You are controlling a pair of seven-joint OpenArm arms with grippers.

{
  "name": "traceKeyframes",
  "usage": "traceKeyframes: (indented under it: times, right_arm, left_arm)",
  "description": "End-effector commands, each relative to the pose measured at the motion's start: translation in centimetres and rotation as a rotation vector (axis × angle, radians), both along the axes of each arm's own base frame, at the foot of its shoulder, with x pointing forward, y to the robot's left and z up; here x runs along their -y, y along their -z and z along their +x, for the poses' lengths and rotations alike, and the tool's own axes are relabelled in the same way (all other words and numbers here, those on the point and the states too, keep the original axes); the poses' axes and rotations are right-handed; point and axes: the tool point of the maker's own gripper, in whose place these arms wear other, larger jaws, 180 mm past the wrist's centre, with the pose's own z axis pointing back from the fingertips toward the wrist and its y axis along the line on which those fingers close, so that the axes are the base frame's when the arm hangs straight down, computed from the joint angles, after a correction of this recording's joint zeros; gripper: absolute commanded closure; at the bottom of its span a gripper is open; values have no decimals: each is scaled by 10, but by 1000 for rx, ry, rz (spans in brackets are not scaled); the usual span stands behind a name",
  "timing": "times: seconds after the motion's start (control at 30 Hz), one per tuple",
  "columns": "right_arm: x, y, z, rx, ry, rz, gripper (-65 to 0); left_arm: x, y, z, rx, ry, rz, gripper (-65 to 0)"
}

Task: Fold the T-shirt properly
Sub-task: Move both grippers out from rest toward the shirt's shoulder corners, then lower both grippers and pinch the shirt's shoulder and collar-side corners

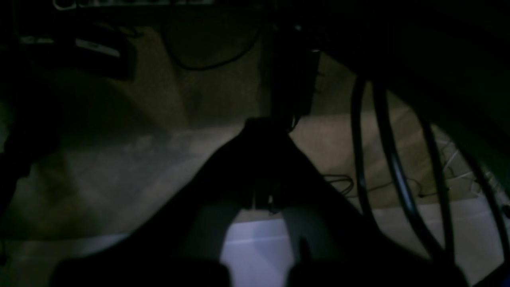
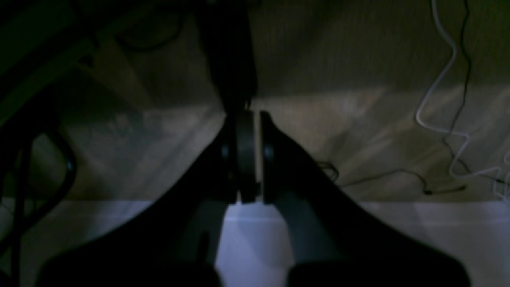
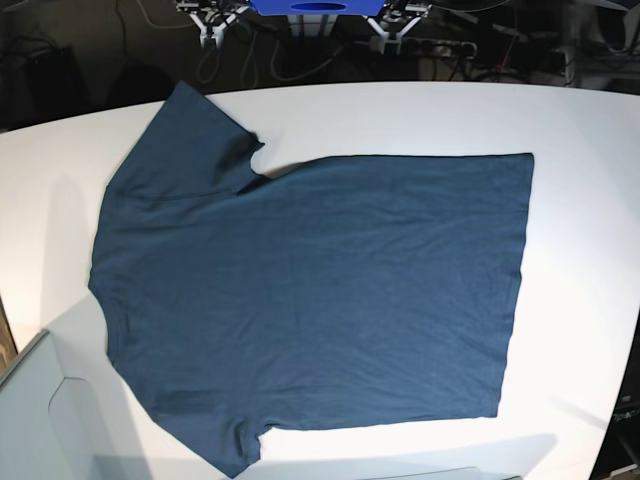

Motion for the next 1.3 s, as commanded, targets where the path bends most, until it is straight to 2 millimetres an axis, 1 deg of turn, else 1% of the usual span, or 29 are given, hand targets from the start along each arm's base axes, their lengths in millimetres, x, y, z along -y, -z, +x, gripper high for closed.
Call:
traceKeyframes:
  times: [0.0,0.2,0.27,0.33,0.37,0.4,0.43,0.47,0.53,0.6,0.63,0.7,0.77,0.8,0.9,1.03,1.1,1.17,1.27]
  right_arm:
    - [5,-3,-8,-14,-10,6,-1]
    - [3,-17,-24,-20,-31,17,-1]
    - [2,-24,-29,-7,-36,20,-1]
    - [1,-32,-33,16,-40,23,-1]
    - [0,-37,-32,33,-42,24,-1]
    - [0,-41,-34,42,-44,24,-1]
    - [0,-46,-34,54,-48,25,-1]
    - [3,-50,-34,60,-56,20,-1]
    - [6,-62,-36,72,-69,18,-1]
    - [6,-77,-34,98,-82,20,-1]
    - [11,-86,-34,111,-96,14,-1]
    - [16,-104,-27,149,-119,9,-1]
    - [15,-121,-19,184,-140,9,-1]
    - [20,-130,-15,199,-170,-1,-1]
    - [24,-159,5,257,-263,-37,-1]
    - [29,-196,41,338,-374,-112,-2]
    - [28,-212,60,385,-390,-131,-3]
    - [25,-230,79,434,-391,-141,-4]
    - [23,-255,102,483,-393,-157,-5]
  left_arm:
    - [1,-2,-18,-30,3,-2,0]
    - [-6,-6,-47,-70,-7,7,0]
    - [-18,-9,-45,-43,-3,26,0]
    - [-23,-15,-49,-11,4,31,0]
    - [-25,-19,-44,21,8,34,0]
    - [-25,-23,-46,38,11,34,0]
    - [-25,-28,-44,61,13,33,0]
    - [-24,-32,-41,84,15,31,0]
    - [-23,-43,-42,119,19,28,0]
    - [-22,-56,-40,162,24,26,0]
    - [-21,-63,-40,180,26,24,0]
    - [-19,-79,-39,220,29,20,0]
    - [-17,-95,-29,274,31,17,0]
    - [-16,-103,-24,298,33,15,0]
    - [-22,-131,-4,387,62,19,0]
    - [-22,-166,31,513,71,19,0]
    - [-35,-182,49,572,68,52,0]
    - [-44,-199,69,636,64,78,0]
    - [-51,-218,87,679,63,101,0]
